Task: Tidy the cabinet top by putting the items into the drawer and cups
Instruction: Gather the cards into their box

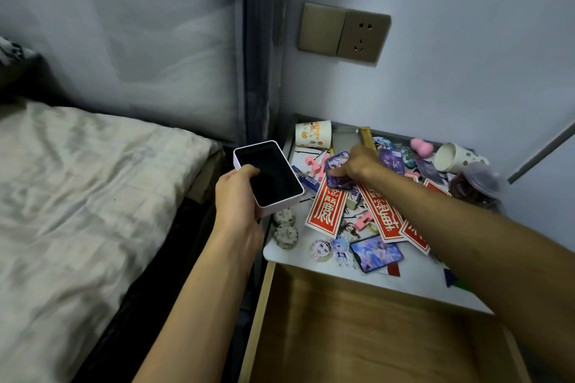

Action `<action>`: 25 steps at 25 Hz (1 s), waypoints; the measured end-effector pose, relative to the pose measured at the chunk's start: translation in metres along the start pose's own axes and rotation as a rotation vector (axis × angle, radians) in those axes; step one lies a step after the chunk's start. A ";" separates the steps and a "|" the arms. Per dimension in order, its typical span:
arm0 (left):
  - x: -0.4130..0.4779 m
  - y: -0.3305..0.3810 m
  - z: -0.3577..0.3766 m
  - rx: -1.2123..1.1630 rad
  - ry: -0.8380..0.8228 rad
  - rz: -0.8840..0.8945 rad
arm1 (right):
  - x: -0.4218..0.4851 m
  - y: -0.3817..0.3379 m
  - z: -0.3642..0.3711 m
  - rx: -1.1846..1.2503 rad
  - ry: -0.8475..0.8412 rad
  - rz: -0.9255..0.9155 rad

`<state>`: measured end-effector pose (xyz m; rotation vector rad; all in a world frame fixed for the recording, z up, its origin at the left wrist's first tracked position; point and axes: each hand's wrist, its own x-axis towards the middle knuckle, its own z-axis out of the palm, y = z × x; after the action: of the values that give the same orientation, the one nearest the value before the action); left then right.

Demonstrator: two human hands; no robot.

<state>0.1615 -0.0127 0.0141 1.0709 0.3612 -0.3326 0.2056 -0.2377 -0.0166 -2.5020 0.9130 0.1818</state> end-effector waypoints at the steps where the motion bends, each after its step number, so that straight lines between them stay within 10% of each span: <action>1: -0.002 0.001 0.001 -0.002 -0.009 -0.006 | 0.001 0.000 0.003 -0.009 -0.014 0.014; 15: -0.009 -0.003 0.005 0.023 -0.058 -0.039 | 0.004 -0.011 0.009 0.068 0.100 0.011; 22: -0.003 -0.007 0.001 0.033 -0.091 -0.034 | -0.053 -0.007 -0.049 0.853 -0.065 -0.155; 25: -0.001 -0.011 0.003 0.070 -0.137 -0.033 | -0.089 -0.020 -0.057 0.832 -0.189 -0.277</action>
<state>0.1563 -0.0199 0.0072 1.1045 0.2461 -0.4482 0.1476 -0.2002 0.0658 -1.7623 0.4210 -0.0508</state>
